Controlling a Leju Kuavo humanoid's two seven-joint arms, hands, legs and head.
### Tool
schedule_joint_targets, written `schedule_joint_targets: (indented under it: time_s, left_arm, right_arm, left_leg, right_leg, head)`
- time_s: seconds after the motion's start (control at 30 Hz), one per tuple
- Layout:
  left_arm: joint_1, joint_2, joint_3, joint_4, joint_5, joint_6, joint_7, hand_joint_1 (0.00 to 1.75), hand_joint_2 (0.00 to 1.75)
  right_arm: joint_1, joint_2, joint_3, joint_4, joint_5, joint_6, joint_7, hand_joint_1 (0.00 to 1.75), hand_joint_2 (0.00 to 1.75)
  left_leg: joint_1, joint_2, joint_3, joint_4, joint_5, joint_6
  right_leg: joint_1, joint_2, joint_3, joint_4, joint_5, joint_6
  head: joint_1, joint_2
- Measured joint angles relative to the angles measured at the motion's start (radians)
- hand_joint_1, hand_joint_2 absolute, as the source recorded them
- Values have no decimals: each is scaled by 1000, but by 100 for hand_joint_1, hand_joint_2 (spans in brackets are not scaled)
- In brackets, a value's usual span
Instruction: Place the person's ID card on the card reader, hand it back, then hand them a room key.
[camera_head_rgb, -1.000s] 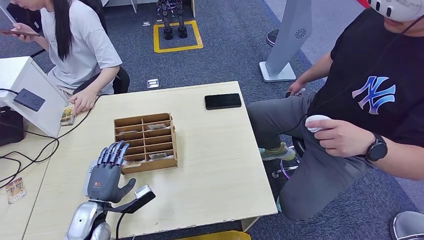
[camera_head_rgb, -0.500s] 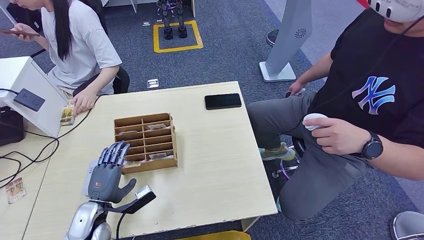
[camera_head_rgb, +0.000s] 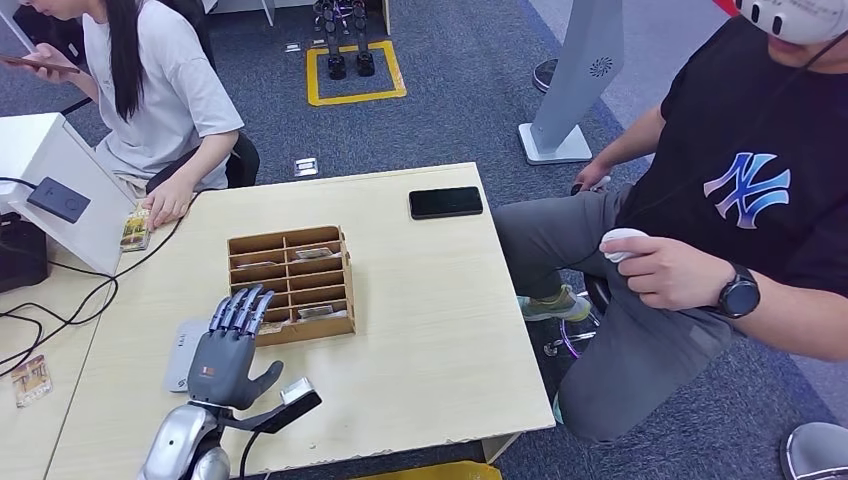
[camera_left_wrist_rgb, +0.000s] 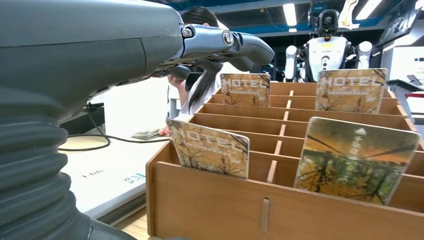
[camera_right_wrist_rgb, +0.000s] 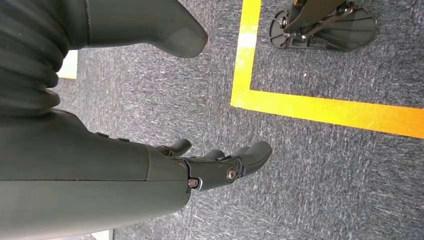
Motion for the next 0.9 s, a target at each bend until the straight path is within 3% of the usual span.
schedule_joint_targets:
  time_s: [0.9]
  left_arm:
    - [-1, 1, -4, 10, -15, 6, 24, 0, 175]
  right_arm:
    - [0, 0, 0, 0, 4, 0, -2, 0, 175]
  left_leg:
    - [0, 0, 0, 0, 0, 0]
  right_leg:
    - [0, 0, 0, 0, 0, 0]
  head:
    - [0, 0]
